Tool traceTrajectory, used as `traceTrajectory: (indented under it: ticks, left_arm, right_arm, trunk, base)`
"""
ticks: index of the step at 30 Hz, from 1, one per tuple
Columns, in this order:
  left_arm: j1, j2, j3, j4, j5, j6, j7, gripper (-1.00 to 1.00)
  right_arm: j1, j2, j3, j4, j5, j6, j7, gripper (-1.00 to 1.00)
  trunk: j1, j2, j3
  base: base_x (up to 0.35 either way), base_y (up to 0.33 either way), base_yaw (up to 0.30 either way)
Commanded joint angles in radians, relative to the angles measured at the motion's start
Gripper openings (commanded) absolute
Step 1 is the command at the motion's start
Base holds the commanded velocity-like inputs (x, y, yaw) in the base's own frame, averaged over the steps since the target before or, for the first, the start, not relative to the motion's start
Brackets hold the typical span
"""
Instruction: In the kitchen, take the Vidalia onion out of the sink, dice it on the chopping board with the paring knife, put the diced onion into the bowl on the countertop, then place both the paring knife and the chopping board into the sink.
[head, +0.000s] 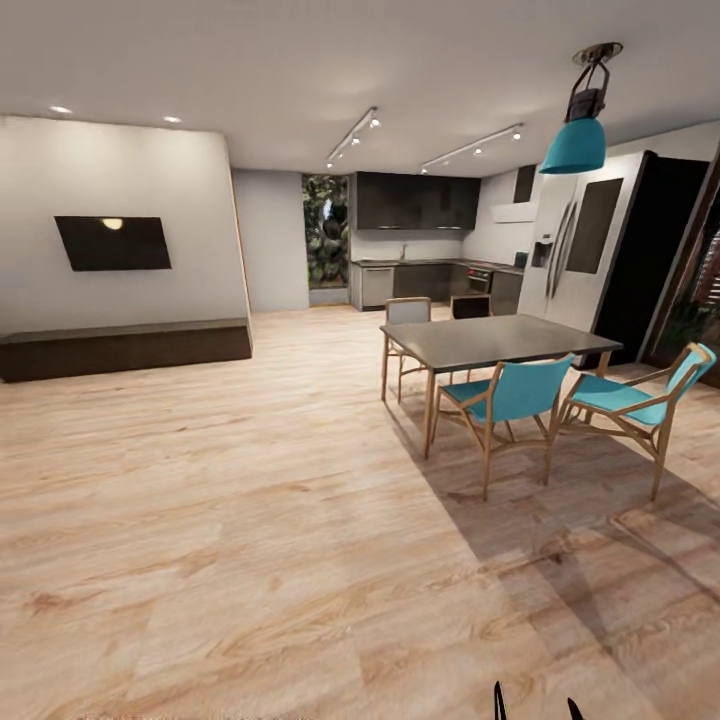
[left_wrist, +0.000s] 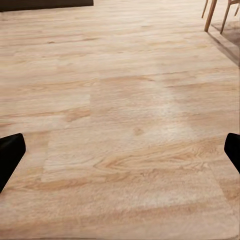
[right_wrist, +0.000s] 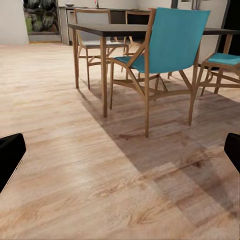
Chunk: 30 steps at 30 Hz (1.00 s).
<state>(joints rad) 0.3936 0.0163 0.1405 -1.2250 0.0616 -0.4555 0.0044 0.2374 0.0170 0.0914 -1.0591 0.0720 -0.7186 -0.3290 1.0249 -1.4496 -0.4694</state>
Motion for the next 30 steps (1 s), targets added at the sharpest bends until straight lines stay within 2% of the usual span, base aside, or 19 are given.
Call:
traceTrajectory:
  ticks: [1,17,23,30]
  left_arm:
    - [0.000,0.001,-0.002,0.000,0.006,-0.002,0.000,1.00]
    - [-0.001,0.001,-0.001,0.007,0.006,-0.001,0.000,1.00]
    - [-0.001,0.001,-0.001,0.008,0.006,0.000,0.002,1.00]
    - [-0.001,0.001,-0.001,0.008,0.006,0.000,0.001,1.00]
  right_arm:
    - [0.000,0.000,0.001,-0.001,0.008,0.001,-0.009,1.00]
    - [0.000,0.000,0.001,-0.001,0.008,0.002,-0.009,1.00]
    - [0.000,0.000,0.001,-0.001,0.008,0.001,-0.009,1.00]
    - [0.000,0.000,0.002,-0.001,0.008,0.001,-0.009,1.00]
  trunk:
    - [0.000,0.000,-0.001]
    - [0.000,0.000,-0.001]
    - [0.000,0.000,-0.001]
    - [0.000,0.000,-0.001]
  base:
    - [0.000,0.000,0.262]
    - [0.043,0.000,0.262]
    - [0.253,-0.068,0.252]
    - [0.293,-0.110,0.053]
